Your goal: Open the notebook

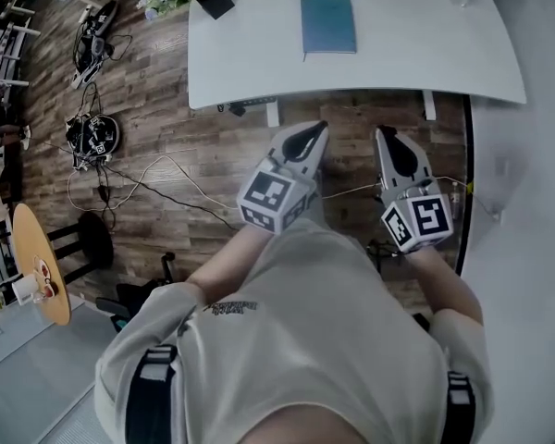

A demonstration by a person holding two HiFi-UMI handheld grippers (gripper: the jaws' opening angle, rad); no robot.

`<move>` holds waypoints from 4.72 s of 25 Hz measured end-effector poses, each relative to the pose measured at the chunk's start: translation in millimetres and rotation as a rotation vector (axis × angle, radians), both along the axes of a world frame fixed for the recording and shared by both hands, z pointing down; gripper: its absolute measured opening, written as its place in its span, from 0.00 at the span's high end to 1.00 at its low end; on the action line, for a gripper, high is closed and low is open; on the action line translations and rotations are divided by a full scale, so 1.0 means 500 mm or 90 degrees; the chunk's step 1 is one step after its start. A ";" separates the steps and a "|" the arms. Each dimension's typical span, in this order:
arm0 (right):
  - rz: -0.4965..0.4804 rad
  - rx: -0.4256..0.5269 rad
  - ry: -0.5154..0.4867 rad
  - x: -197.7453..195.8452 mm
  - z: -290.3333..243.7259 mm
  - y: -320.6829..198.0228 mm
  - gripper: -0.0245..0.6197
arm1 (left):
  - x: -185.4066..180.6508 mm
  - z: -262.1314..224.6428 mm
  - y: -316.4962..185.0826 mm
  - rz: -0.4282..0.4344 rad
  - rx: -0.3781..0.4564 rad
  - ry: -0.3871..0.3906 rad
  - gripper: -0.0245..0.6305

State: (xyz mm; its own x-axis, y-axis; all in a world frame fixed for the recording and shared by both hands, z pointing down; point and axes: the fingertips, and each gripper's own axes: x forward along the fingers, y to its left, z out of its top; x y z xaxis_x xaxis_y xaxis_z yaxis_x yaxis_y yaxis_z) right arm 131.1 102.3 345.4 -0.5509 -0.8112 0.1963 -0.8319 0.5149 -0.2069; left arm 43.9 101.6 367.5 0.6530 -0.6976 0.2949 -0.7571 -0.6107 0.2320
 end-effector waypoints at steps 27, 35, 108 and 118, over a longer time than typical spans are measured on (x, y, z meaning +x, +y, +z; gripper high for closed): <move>0.021 -0.068 0.028 -0.063 -0.003 -0.431 0.96 | -0.088 -0.025 -0.443 0.002 -0.021 -0.001 0.96; -0.010 -0.118 0.032 -0.050 0.067 -0.474 0.96 | -0.072 0.042 -0.468 -0.031 -0.090 -0.024 0.96; -0.434 -0.478 0.044 -0.477 0.477 -0.444 0.95 | -0.319 0.453 -0.478 -0.143 -0.484 -0.051 0.96; -0.265 -0.392 0.036 -0.280 0.380 -0.535 0.94 | -0.324 0.466 -0.471 -0.148 -0.494 -0.076 0.96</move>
State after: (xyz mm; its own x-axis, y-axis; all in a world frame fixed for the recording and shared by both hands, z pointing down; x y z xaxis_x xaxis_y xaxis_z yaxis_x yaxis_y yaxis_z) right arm -8.7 -165.3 535.6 -0.7640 -0.2720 0.5851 -0.6115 0.5944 -0.5222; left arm -118.2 -134.0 600.6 0.4503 -0.3800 0.8080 -0.8911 -0.1346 0.4334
